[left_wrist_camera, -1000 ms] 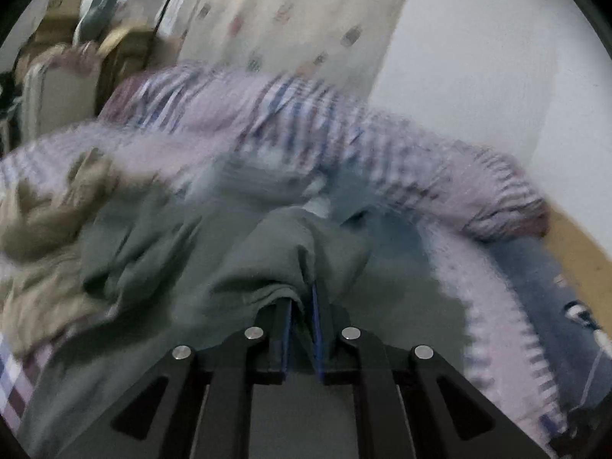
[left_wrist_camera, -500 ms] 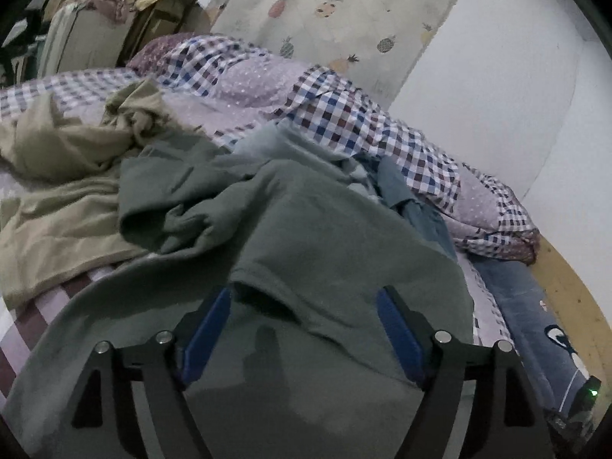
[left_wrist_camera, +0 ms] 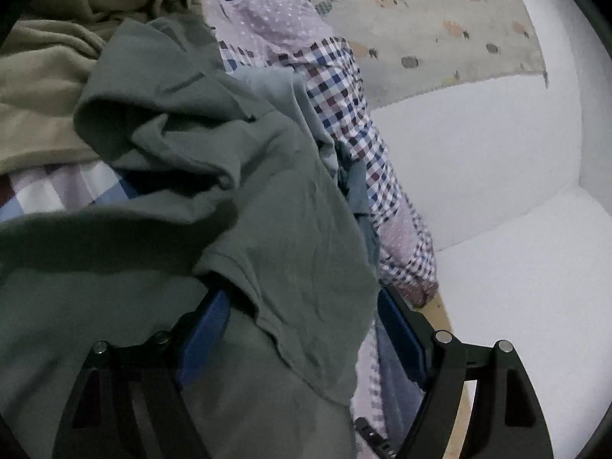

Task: Fold clothes

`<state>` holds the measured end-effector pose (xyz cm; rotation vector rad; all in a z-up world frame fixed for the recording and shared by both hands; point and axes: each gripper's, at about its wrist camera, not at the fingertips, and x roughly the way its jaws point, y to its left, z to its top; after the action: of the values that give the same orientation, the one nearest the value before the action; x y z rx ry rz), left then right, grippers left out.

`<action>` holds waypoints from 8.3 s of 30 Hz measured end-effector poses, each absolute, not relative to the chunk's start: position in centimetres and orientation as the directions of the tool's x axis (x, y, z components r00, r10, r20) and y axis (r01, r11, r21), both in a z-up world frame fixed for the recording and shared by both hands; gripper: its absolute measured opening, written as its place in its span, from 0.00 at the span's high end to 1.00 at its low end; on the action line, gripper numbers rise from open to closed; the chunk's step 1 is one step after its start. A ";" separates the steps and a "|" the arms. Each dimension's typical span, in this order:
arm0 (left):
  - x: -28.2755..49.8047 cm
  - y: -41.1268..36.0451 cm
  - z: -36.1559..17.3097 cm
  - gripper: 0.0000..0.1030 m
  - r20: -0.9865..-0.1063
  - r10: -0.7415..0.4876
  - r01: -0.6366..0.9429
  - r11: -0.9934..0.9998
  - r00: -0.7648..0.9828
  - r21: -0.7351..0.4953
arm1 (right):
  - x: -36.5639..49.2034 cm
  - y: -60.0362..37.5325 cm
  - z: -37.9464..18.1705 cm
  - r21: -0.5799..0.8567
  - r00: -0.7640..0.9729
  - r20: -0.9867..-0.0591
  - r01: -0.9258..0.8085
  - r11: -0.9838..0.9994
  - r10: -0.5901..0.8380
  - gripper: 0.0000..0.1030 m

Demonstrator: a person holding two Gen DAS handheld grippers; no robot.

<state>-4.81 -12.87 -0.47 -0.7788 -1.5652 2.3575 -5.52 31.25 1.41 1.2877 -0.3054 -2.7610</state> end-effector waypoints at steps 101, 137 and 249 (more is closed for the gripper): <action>4.5 -34.6 6.7 0.16 -0.238 0.135 0.153 -0.454 -0.962 -0.878 | -12.5 -11.4 10.8 0.387 -0.390 -0.727 0.447 -0.807 -0.565 0.37; 7.0 -40.2 2.6 0.16 -0.208 0.098 0.185 -0.207 -0.973 -0.961 | -9.2 -26.2 13.9 0.069 -0.394 -0.673 0.809 -0.583 -0.626 0.96; -4.3 -18.2 4.0 0.98 -0.623 0.016 0.155 -0.963 -0.782 -0.219 | -14.7 7.6 29.6 0.287 -0.780 -0.617 -0.099 -0.953 -0.105 0.52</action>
<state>-4.32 -18.19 4.04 -1.0555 -0.4195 3.0088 -14.65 7.65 29.61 1.0416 -0.4828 -2.9210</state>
